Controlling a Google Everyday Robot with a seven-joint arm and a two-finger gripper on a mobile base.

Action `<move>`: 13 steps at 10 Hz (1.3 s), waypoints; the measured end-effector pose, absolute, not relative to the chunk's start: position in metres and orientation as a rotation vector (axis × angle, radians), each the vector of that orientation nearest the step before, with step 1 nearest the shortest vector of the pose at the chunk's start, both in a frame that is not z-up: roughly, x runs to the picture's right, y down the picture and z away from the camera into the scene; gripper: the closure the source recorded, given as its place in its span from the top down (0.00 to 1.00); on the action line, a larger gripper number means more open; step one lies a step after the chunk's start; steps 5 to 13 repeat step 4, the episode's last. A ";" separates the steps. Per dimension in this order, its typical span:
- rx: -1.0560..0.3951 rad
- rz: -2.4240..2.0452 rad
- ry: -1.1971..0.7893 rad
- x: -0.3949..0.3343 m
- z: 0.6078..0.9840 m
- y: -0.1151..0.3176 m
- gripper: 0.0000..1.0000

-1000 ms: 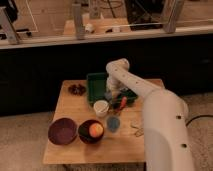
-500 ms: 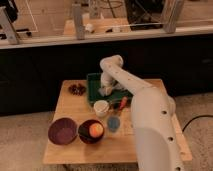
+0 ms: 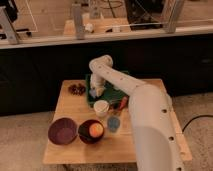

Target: Wipe tray with sponge

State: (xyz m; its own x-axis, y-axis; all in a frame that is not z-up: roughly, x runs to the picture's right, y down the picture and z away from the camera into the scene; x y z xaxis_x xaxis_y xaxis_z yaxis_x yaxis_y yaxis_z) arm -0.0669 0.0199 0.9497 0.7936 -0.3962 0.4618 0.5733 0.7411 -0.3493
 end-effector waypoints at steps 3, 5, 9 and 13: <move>-0.533 -0.552 -0.362 -0.053 0.946 0.037 0.00; -0.535 -0.548 -0.357 -0.047 0.947 0.038 0.00; -0.535 -0.548 -0.357 -0.047 0.947 0.038 0.00; -0.535 -0.548 -0.357 -0.047 0.947 0.038 0.00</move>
